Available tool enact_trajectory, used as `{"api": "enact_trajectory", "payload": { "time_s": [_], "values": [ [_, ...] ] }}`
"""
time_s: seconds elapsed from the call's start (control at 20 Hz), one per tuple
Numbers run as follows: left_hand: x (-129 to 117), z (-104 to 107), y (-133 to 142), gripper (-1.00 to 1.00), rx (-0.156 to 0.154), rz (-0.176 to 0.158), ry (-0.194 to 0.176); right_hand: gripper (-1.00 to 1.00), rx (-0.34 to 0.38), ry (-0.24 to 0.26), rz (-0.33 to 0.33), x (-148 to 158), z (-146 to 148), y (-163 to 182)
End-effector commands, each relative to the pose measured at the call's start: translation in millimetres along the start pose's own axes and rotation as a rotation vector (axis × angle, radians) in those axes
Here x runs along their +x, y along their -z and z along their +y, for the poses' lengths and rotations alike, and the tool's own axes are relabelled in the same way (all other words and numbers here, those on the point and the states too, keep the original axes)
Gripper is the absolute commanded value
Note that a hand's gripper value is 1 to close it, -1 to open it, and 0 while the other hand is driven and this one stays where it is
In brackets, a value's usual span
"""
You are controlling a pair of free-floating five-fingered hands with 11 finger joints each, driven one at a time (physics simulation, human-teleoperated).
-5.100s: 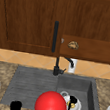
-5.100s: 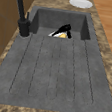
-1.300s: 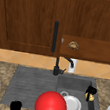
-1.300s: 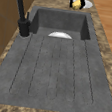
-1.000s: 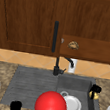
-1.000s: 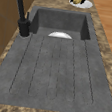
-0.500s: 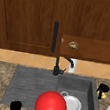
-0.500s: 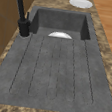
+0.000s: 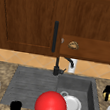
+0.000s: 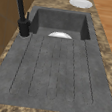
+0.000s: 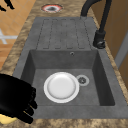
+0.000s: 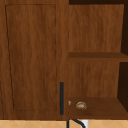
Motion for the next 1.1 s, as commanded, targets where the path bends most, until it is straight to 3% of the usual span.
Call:
{"api": "enact_trajectory", "payload": {
  "time_s": [0.0, 0.6, 1.05],
  "values": [
    [0, 0, 0, 0.00, 0.000, 0.000, 0.000, 1.00, 0.044, -0.033, -0.005, -22, 0, 1],
    [0, 0, 0, 0.00, 0.000, 0.000, 0.000, 1.00, 0.094, -0.039, -0.006, -95, 3, 6],
    [0, 0, 0, 0.00, 0.000, 0.000, 0.000, 1.00, 0.112, -0.032, -0.028, -156, 39, 32]
  ]
}}
